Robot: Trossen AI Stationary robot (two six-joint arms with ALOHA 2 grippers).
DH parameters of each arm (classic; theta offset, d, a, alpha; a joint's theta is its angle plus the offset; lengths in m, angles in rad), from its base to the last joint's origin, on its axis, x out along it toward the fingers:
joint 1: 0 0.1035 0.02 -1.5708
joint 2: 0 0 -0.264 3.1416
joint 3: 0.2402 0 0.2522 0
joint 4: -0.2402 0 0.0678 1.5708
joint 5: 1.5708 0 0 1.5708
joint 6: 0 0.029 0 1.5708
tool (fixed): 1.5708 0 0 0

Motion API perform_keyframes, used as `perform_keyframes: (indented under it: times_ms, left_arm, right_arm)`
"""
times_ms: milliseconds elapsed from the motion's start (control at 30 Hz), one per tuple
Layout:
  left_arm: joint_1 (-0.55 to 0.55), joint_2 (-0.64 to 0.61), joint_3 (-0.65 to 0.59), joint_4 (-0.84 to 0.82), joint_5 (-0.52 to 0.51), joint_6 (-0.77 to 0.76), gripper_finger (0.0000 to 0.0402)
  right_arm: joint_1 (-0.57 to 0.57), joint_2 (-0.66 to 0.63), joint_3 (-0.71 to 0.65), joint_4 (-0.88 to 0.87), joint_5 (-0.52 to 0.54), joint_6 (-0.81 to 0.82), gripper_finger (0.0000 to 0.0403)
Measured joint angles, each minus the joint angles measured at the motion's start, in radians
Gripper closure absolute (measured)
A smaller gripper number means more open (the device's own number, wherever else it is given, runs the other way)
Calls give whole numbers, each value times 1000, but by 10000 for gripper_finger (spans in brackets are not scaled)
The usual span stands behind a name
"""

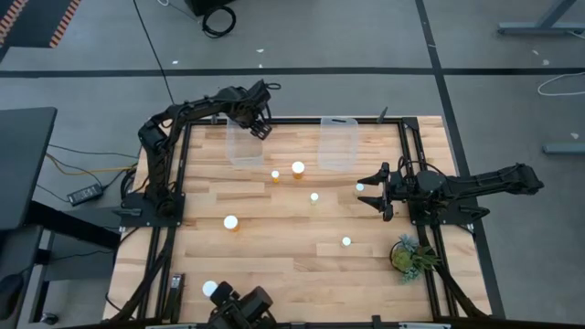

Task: Pick and place medicine bottles into bin by pill shape (circle, oval)
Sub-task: Put the large orange pill bottle into the left transparent bin

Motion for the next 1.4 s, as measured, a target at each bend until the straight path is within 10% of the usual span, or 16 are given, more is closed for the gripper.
perform_keyframes:
  times_ms: [1400]
  left_arm:
    - [-33,-10,-54,64,-64,7,185]
  right_arm:
    - [0,0,0,0,0,0,118]
